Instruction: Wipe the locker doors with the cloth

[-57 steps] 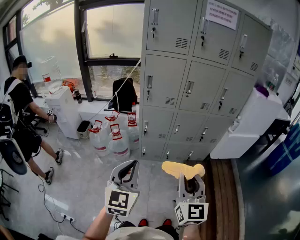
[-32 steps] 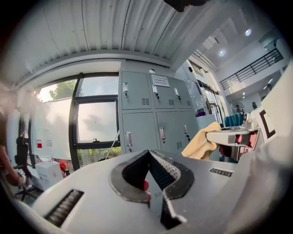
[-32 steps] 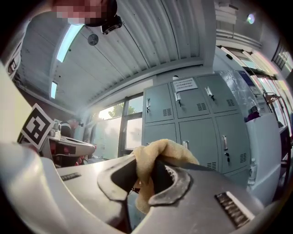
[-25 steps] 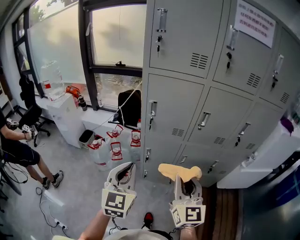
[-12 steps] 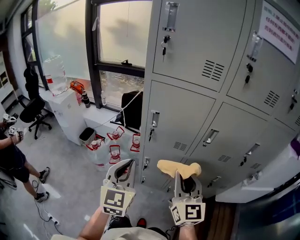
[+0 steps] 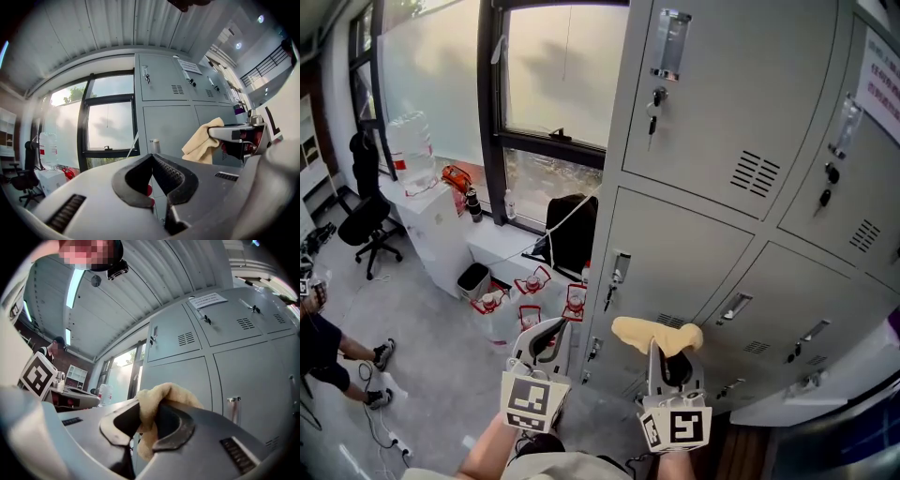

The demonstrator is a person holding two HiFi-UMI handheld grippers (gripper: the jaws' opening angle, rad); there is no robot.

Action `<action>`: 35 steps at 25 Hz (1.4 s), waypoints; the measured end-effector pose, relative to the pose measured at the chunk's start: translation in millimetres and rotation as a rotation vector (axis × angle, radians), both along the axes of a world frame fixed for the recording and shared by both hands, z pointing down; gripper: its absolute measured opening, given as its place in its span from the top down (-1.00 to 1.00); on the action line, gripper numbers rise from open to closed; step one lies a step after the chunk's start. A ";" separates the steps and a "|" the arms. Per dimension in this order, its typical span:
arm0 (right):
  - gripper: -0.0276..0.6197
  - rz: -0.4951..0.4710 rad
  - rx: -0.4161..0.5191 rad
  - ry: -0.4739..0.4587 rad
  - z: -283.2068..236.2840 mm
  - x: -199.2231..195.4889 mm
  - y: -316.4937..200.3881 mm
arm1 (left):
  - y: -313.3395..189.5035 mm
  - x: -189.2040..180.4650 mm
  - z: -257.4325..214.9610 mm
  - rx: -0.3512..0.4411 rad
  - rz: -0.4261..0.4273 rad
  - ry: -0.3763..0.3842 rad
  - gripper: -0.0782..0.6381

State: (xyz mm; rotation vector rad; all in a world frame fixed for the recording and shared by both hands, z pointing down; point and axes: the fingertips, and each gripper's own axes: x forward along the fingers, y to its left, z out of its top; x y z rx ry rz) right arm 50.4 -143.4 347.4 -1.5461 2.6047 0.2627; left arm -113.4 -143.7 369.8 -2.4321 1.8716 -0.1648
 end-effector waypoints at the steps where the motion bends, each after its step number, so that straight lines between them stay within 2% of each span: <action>1: 0.71 -0.006 0.013 0.000 -6.2 -4.8 -5.5 | -6.6 -3.0 -1.9 0.005 0.000 -0.001 0.72; 10: 0.70 -0.069 0.139 -0.007 -80.3 -61.0 -51.8 | -52.5 -35.3 -18.2 0.018 -0.017 0.000 0.72; 18: 0.70 -0.090 0.163 -0.022 -122.7 -98.6 -92.7 | -67.4 -58.1 -25.0 0.019 -0.041 0.002 0.72; 24: 0.70 -0.070 0.126 -0.083 -130.3 -102.7 -123.8 | -71.1 -66.3 -25.9 0.023 -0.046 0.001 0.72; 35: 0.71 -0.013 0.109 -0.063 -119.7 -90.7 -148.3 | -78.0 -61.8 -25.6 0.013 -0.030 -0.004 0.72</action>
